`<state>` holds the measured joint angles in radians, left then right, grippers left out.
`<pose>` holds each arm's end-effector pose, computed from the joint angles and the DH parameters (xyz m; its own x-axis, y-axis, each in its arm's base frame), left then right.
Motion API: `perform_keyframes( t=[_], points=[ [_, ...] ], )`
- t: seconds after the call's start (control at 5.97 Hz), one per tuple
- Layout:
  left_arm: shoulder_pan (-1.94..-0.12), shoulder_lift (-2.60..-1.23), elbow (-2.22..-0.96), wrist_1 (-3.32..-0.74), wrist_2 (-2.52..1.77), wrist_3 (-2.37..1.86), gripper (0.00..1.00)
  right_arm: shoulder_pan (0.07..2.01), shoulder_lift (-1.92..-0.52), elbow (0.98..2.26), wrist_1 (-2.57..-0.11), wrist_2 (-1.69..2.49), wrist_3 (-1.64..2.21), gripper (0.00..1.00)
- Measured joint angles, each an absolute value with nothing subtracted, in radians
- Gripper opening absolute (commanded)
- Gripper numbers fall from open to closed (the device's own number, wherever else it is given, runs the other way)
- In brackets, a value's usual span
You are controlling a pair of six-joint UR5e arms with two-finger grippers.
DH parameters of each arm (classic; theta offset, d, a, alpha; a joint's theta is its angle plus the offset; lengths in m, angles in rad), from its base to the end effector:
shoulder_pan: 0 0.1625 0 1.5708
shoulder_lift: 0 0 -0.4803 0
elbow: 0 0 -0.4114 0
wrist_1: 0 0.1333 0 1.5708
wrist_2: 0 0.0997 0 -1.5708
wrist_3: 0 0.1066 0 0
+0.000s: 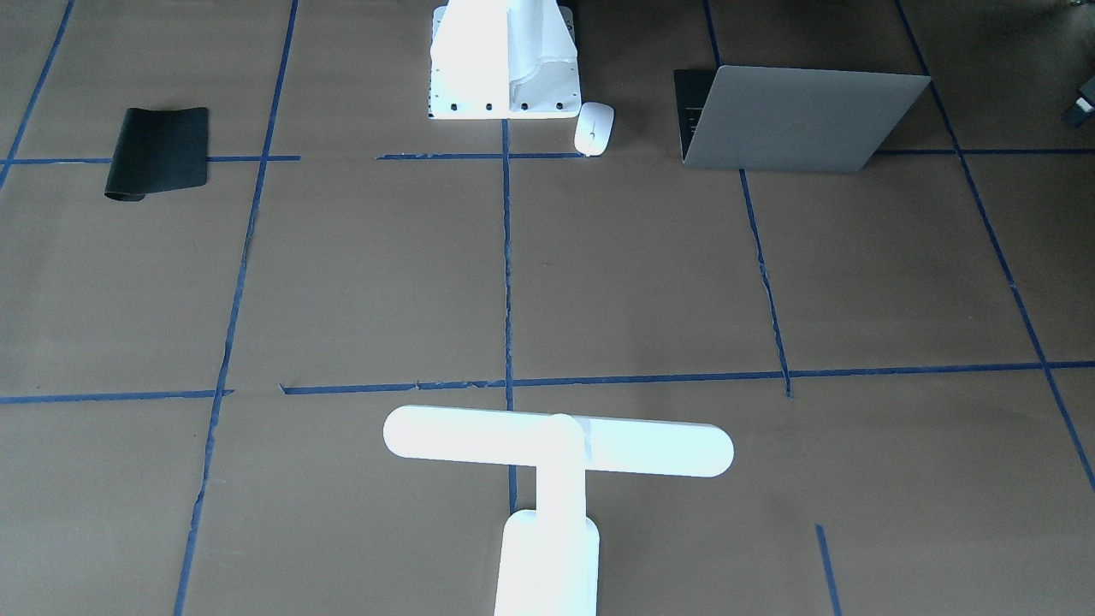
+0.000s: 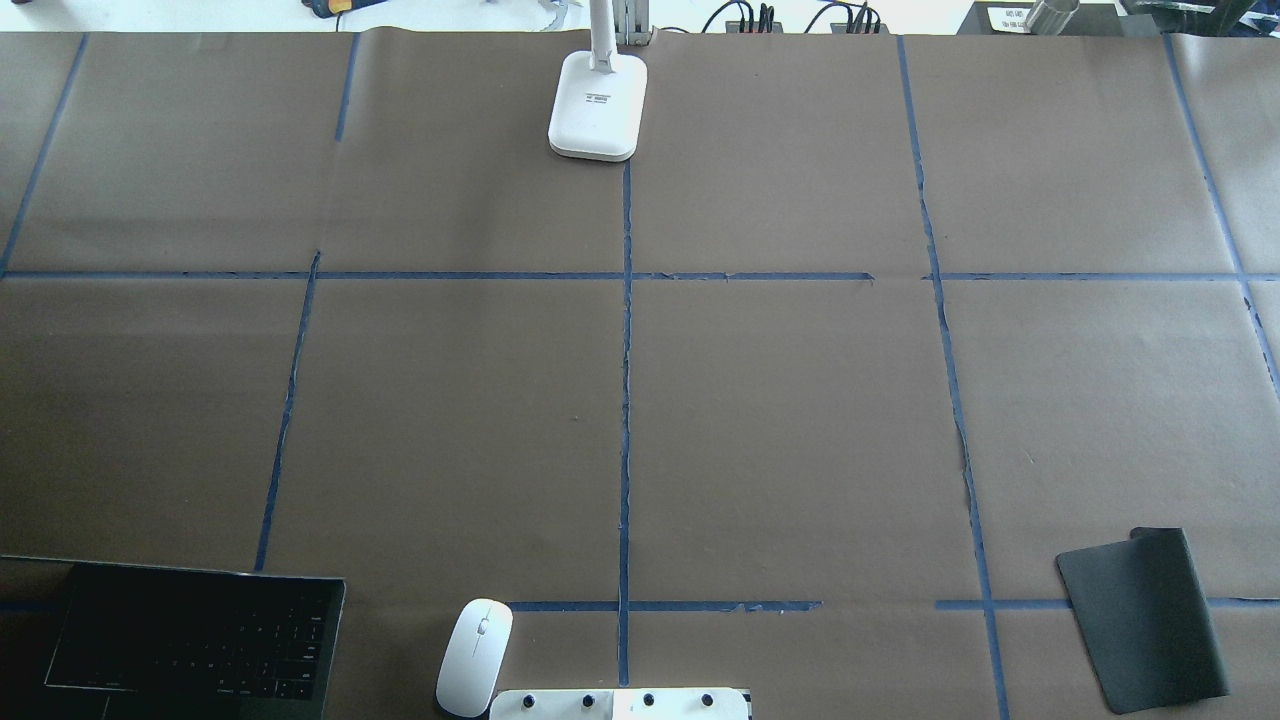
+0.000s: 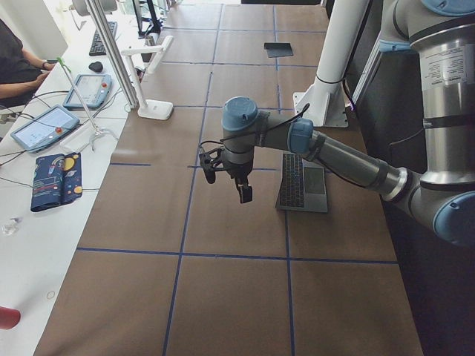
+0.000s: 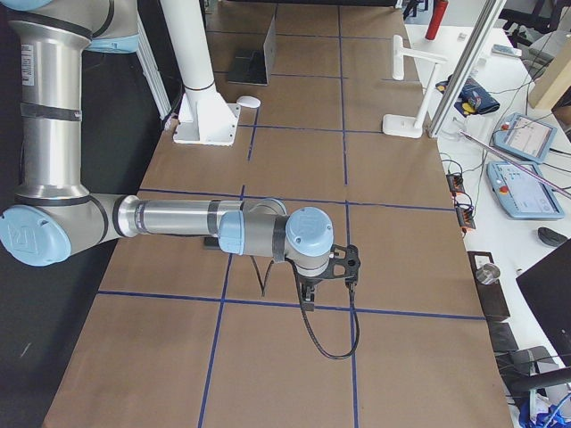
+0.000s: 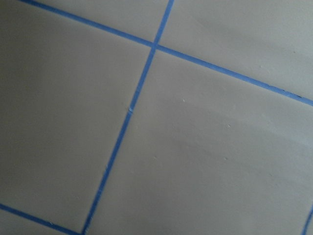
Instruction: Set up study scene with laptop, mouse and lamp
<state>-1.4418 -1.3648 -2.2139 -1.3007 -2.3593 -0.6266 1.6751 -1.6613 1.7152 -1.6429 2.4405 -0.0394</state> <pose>-0.0076 -0.3895 0.5160 0.6284 -0.4053 -0.6640 0.2983 0.9139 -0.2755 0.1001 -0.4579 0.6892 0.6437 0.0418 0.7641 -0.0788 0.9968 0.0119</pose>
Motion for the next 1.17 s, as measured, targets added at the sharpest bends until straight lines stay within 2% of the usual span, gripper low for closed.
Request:
perform_keyframes(
  t=[0.67,1.17],
  points=[
    [-1.198,-1.343,-2.415,-1.307,-2.352,-1.209,1.0,1.675,-1.658,1.717,-1.644,2.449,-0.037,1.0],
    [-1.026,-1.343,-2.486,-1.334,-2.265,-1.608,1.0,1.675,-1.656,1.715,-1.643,2.448,-0.037,1.0]
  ],
)
